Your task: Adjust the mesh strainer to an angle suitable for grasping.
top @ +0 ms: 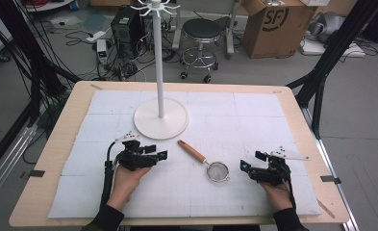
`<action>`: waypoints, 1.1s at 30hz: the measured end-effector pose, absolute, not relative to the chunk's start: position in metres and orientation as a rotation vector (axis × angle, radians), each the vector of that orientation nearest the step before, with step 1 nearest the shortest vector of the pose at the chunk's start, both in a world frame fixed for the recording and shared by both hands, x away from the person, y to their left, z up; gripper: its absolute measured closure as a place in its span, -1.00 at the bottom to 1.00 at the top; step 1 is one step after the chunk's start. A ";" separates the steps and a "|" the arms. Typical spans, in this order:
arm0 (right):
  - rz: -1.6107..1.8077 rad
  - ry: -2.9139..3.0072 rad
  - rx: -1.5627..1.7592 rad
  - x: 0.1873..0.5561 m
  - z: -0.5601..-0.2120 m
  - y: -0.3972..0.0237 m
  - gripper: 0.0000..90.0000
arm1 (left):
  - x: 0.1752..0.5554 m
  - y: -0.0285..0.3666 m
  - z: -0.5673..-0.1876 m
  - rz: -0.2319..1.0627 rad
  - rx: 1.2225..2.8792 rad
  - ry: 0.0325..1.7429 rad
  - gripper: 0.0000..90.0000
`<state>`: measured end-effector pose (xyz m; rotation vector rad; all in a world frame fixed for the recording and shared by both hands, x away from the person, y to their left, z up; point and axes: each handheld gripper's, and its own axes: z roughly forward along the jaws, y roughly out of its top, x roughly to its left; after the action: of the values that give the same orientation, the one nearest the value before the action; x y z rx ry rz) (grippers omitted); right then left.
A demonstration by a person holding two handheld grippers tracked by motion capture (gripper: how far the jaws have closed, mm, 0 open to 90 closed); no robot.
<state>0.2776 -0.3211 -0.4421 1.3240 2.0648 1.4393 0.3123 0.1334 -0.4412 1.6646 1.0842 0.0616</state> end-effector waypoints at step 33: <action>1.587 2.099 1.351 0.296 -0.444 -0.305 -0.65 | 0.247 0.194 -0.453 0.116 1.627 1.136 -0.33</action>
<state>0.2956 -0.3047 -0.4442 1.3514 2.0992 1.5868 0.2472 0.1941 -0.4532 1.6271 1.1361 0.1163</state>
